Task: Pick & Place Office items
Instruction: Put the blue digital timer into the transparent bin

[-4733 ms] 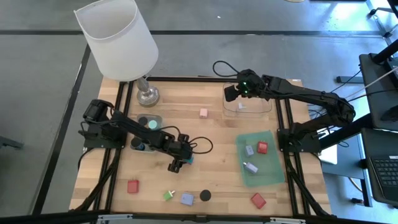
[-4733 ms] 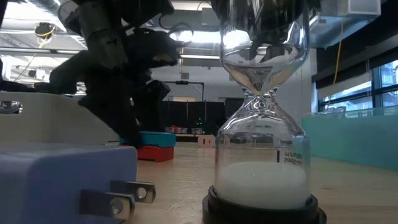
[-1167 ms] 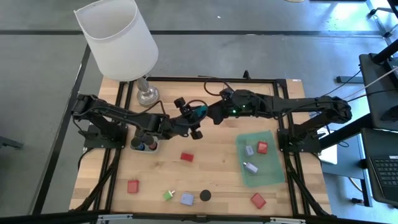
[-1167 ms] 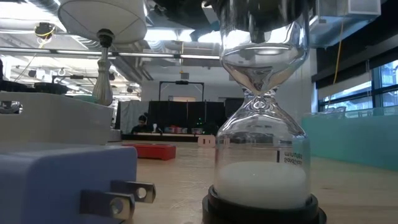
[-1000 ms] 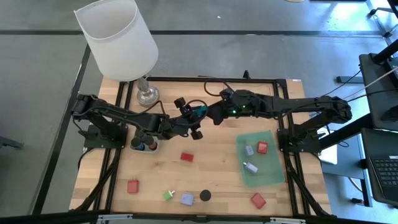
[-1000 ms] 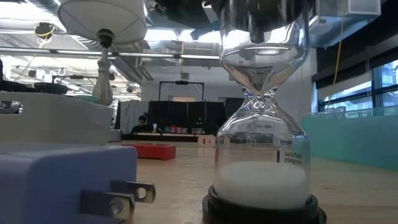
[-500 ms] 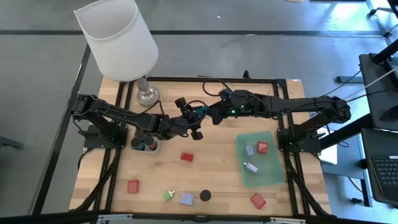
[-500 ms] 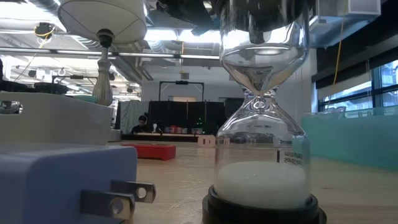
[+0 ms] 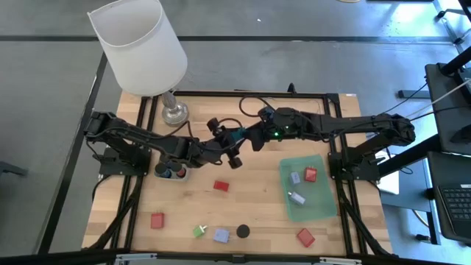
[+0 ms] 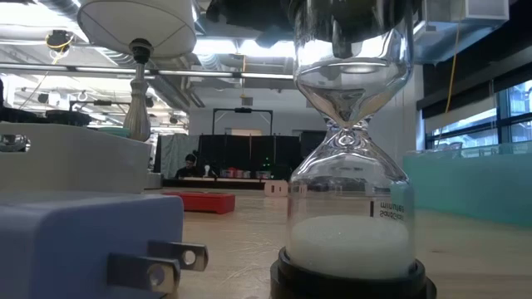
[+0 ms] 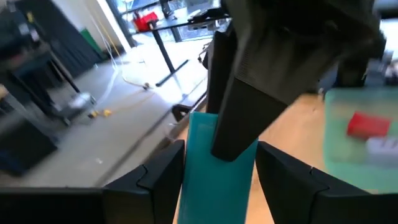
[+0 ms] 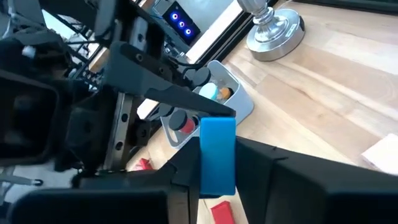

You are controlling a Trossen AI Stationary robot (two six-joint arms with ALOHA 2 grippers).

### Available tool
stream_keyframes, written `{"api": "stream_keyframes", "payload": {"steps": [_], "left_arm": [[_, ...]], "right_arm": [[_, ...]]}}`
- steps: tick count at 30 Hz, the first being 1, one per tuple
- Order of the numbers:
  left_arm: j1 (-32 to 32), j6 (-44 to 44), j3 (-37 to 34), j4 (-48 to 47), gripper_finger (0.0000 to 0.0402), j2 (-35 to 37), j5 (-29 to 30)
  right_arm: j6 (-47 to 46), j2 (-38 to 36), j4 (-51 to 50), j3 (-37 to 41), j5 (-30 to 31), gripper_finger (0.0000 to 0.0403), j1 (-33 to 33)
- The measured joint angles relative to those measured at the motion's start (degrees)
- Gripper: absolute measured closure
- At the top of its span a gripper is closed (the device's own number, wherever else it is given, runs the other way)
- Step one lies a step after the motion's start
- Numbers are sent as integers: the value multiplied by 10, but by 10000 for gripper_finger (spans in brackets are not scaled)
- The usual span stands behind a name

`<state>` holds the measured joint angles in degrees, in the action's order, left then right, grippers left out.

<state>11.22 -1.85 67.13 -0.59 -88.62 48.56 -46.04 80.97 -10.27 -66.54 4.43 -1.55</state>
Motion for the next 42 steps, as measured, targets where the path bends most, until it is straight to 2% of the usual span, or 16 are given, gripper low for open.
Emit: {"api": "stream_keyframes", "payload": {"steps": [6, 13, 18, 29, 34, 42], "left_arm": [[-10, -161, 0, -12, 193, 0, -38], [-16, -262, 0, -43, 175, 0, -77], [-16, -291, 0, -77, 172, 0, -96], [-13, -366, 0, -169, 174, 0, -126], [-13, -381, 0, -192, 175, 0, -123], [-13, -380, 0, -194, 176, 0, -122]], "right_arm": [[29, 0, -24, 0, -25, 332, -22], [61, 0, -127, 0, -27, 331, -57], [89, -2, -221, 0, -28, 330, -77], [106, -43, -383, 0, 87, 331, -106], [106, -45, -419, 5, 139, 331, -117], [89, -45, -419, 80, 146, 329, -170]]}}
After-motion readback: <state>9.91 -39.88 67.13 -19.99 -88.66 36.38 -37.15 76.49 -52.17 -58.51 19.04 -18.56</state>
